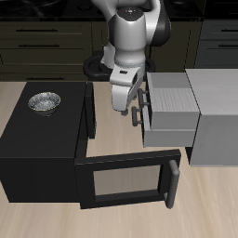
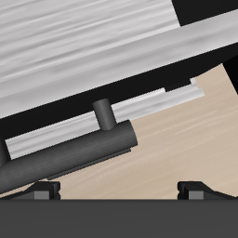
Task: Close the top drawer of the white cabinet
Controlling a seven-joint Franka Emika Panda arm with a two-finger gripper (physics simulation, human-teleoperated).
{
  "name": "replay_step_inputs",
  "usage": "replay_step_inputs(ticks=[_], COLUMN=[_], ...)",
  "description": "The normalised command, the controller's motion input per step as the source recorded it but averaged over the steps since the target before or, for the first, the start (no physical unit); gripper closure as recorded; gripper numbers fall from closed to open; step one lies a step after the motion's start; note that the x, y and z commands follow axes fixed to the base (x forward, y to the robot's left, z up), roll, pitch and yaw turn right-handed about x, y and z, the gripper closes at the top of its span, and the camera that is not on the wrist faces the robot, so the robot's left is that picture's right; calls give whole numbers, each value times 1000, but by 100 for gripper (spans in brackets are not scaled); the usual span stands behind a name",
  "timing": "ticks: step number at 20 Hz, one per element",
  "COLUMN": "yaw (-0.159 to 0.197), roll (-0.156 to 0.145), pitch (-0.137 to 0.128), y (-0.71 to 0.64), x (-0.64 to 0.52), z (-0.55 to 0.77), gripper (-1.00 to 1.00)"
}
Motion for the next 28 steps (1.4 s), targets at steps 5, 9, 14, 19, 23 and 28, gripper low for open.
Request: replay_step_inputs(ticks=[5,9,14,19,23,28], yaw=[24,-7,11,-16,4,-5], roll=[45,44,56,38,47,33], pitch=[3,-14,0,-6,-3,-15], y=[268,251,321,208,259,243], x=[65,0,-7,-8,5,35], z=[-79,-7,-6,50,-21,-11], gripper=[-100,-100,-100,-100,-100,-100])
